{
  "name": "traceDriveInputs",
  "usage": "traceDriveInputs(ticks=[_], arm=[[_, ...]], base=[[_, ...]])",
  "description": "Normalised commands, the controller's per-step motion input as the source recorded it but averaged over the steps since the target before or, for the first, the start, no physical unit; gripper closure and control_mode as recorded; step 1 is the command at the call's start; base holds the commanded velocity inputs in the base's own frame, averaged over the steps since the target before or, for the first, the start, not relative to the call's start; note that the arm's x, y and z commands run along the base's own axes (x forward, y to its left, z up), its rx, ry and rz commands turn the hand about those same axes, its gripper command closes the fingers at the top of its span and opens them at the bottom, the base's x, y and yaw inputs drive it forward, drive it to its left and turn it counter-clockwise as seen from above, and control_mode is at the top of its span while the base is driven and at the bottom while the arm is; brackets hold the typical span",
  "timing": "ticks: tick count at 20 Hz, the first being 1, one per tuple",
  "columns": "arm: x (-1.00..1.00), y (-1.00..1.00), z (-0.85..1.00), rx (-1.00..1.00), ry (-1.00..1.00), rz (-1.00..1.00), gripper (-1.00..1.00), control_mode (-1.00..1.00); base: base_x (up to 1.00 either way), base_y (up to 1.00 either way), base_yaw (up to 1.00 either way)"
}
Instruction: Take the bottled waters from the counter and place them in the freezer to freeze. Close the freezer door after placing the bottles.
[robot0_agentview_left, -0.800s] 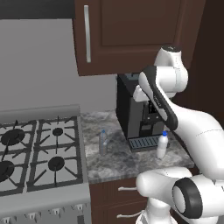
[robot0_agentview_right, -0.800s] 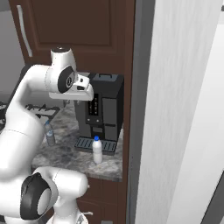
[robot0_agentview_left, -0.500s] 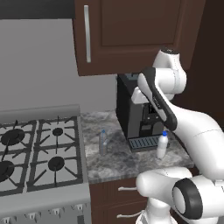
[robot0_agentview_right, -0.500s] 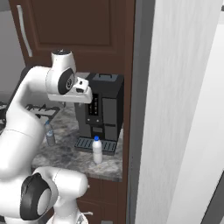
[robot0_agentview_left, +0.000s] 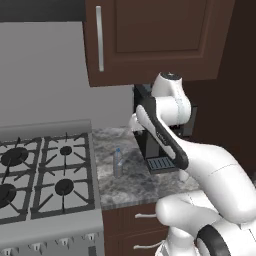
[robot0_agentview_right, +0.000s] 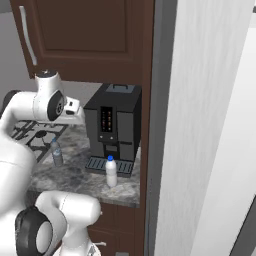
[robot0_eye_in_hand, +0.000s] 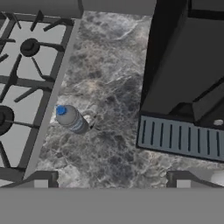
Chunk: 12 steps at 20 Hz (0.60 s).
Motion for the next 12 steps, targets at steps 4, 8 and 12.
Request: traceDriveInputs(ticks=[4, 8, 12], arm=[[0.0, 0.95, -0.25, -0.13, -0.14, 0.16, -1.0, -1.0], [0.0, 0.69, -0.46, -0.11, -0.02, 0.16, -1.0, -1.0], [0.03, 0.42, -0.42, -0.03, 0.0, 0.16, -1.0, -1.0]], base=[[0.0, 0.0, 0.0], [0.0, 0.0, 0.0], [0.0, 0.0, 0.0]])
